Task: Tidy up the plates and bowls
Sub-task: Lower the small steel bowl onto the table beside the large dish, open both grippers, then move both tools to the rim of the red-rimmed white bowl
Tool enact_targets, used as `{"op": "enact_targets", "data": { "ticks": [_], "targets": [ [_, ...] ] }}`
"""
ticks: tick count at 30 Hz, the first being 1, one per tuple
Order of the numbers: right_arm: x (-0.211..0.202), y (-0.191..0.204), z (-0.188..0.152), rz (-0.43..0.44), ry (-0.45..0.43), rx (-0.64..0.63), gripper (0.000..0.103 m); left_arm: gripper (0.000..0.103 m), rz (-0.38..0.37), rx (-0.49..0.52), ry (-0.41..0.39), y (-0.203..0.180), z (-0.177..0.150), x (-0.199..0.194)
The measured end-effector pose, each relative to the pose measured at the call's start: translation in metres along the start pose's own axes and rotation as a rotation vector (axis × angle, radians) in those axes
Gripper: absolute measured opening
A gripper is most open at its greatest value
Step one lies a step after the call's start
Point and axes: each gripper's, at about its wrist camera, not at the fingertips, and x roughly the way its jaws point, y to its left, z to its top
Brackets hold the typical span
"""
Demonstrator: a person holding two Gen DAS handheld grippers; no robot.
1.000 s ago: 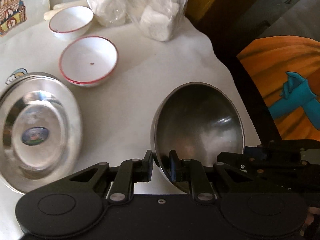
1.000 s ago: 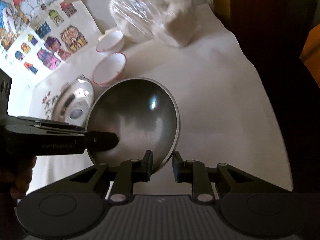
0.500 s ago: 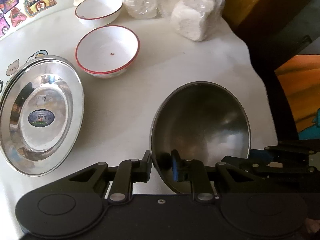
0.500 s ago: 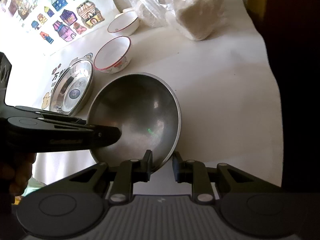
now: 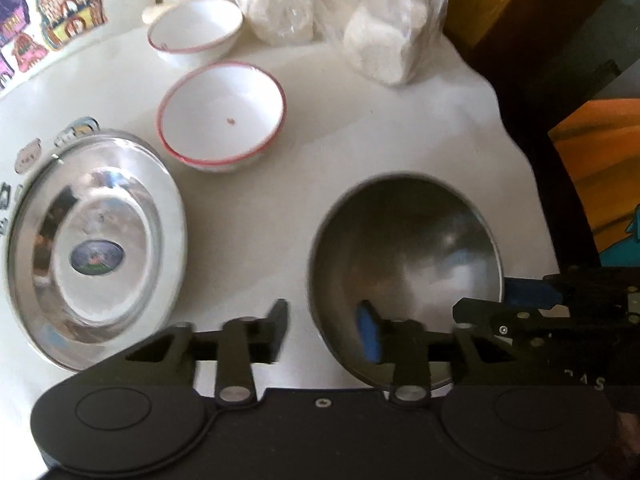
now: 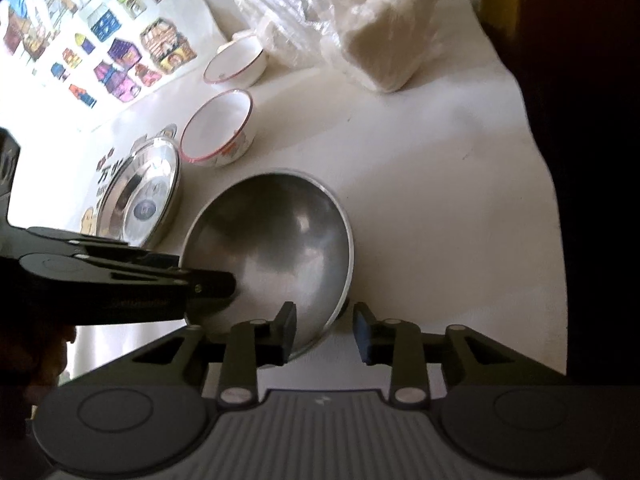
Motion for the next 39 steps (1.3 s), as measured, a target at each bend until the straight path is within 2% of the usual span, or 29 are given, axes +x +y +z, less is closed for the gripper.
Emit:
{"op": "enact_targets", "data": {
  "ticks": [1,2,4,6,8,10,14,16,22,28,39],
  "targets": [
    [-0.002,-0.001,0.000,-0.006,-0.007,0.012,0.048,0.060,-0.001,0.001,-0.012,0.002,0.001,-0.005],
    [-0.003,-0.001,0.000,-0.013,-0.015,0.023,0.052,0.069,-0.008,0.003,-0.023,0.005,0.002,-0.010],
    [-0.007,-0.001,-0.001,-0.022,-0.033,0.047,0.061,0.076,-0.025,0.007,-0.050,0.011,0.003,-0.020],
    [-0.010,-0.001,-0.001,-0.031,-0.052,0.071,0.072,0.091,-0.027,0.003,-0.081,0.018,0.007,-0.030],
    [-0.013,-0.002,-0.001,-0.040,-0.072,0.093,0.082,0.100,-0.023,-0.009,-0.107,0.027,0.012,-0.037],
    [-0.016,-0.002,-0.001,-0.048,-0.095,0.120,0.094,0.102,-0.022,-0.033,-0.123,0.036,0.019,-0.043],
    [-0.019,0.002,0.002,-0.064,-0.138,0.147,0.102,0.102,-0.047,-0.090,-0.139,0.061,0.033,-0.047],
    [-0.019,0.007,0.005,-0.071,-0.159,0.158,0.103,0.102,-0.055,-0.081,-0.171,0.071,0.039,-0.049],
    [-0.020,0.024,0.016,-0.093,-0.239,0.171,0.103,0.102,-0.004,0.002,-0.237,0.104,0.069,-0.049],
    [-0.008,0.046,0.046,-0.103,-0.251,0.151,0.103,0.102,0.005,0.131,-0.202,0.125,0.104,-0.027],
    [0.033,0.074,0.086,-0.116,-0.209,0.116,0.103,0.102,-0.042,0.407,-0.112,0.127,0.131,0.010]
  ]
}}
